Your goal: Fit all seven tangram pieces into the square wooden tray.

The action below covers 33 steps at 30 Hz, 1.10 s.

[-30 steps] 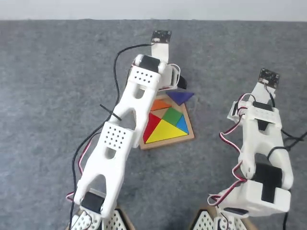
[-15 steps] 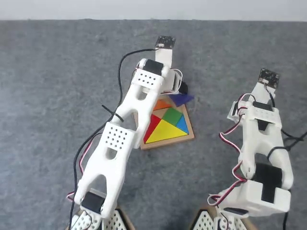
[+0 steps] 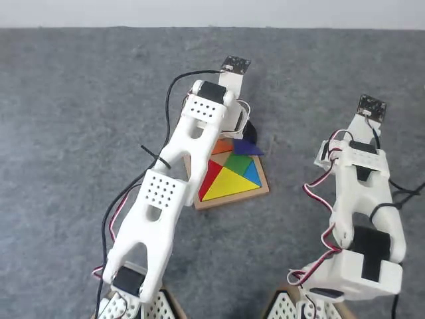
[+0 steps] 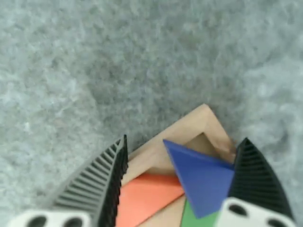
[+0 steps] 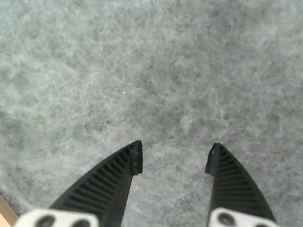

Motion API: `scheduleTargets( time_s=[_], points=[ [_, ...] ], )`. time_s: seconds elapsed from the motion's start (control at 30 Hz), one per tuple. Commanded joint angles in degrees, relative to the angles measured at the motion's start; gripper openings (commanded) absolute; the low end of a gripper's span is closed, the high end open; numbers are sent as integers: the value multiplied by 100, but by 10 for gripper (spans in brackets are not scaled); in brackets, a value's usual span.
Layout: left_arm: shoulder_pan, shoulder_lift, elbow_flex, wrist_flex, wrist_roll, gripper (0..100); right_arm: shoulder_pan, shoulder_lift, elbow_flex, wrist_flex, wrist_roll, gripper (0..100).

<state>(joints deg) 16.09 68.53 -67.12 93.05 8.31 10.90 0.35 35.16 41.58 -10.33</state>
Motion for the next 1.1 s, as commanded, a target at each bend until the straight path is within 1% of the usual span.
scheduleTargets(
  time_s=[0.0, 0.17, 0.37, 0.73, 0.87, 1.07],
  points=[
    [-141, -185, -31, 325, -185, 337, -75, -321, -18, -92, 79, 238],
    [-501, -185, -40, 457, -615, 318, -75, -321, -18, -92, 79, 238],
    [-677, -237, -75, 738, -1415, 316, -75, -321, -26, -92, 79, 238],
    [-985, -1046, 127, 756, -2479, 316, -75, -321, -9, -224, 79, 238],
    [-993, -1248, 409, 756, -2690, 316, -75, -321, -9, -233, 79, 238],
    [-730, -1284, 927, 756, -2831, 316, -75, -321, -9, -233, 79, 238]
  ],
)
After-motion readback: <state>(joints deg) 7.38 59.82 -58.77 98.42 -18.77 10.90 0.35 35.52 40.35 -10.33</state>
